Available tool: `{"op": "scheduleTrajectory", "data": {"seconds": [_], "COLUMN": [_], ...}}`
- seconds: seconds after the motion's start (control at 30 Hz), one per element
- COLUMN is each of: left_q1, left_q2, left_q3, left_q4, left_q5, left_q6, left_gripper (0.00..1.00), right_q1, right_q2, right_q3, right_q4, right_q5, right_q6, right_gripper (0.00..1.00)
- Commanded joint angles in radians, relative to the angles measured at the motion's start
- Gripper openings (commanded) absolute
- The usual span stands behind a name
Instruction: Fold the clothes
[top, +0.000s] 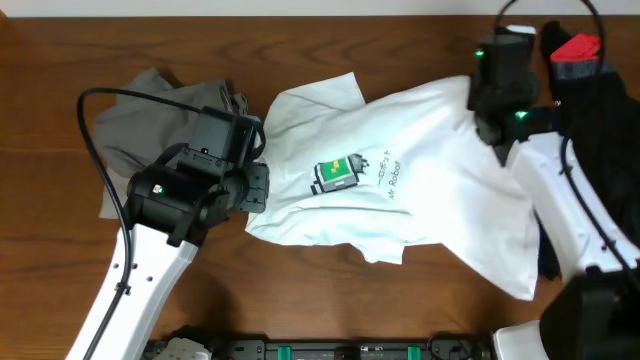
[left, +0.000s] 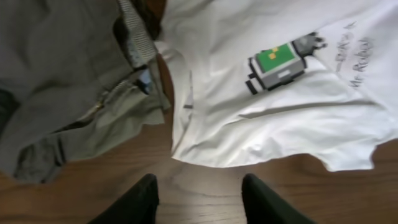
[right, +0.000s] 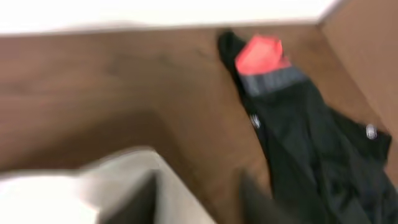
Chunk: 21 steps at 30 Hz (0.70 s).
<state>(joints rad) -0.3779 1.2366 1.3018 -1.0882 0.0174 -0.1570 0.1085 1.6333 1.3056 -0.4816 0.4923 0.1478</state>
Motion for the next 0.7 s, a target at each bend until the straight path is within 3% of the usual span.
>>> {"op": "scheduleTrajectory", "data": {"seconds": [0.0, 0.23, 0.4, 0.67], "left_q1": [0.001, -0.018, -0.139, -0.386], "left_q2": [-0.002, 0.026, 0.123, 0.395], "left_q3": [0.006, 0.004, -0.007, -0.007], "left_q4": [0.0, 0.013, 0.076, 0.314], "left_q5": [0.065, 0.261, 0.289, 0.285], "left_q6": [0.003, 0.138, 0.206, 0.281], "left_gripper": [0.48, 0.51, 0.52, 0.51], "right_q1": [-0.057, -0.076, -0.081, -0.163], "right_q2": [0.009, -0.019, -0.021, -0.021], "right_q3": [-0.002, -0.002, -0.002, 0.0], "right_q4": [-0.086, -0.343, -0.404, -0.439], "right_q5": [-0.192, -0.537, -0.552, -0.548], "right_q6": [-0.014, -0.003, 0.125, 0.222], "right_gripper": [0.9, 0.94, 0.88, 0.85]}}
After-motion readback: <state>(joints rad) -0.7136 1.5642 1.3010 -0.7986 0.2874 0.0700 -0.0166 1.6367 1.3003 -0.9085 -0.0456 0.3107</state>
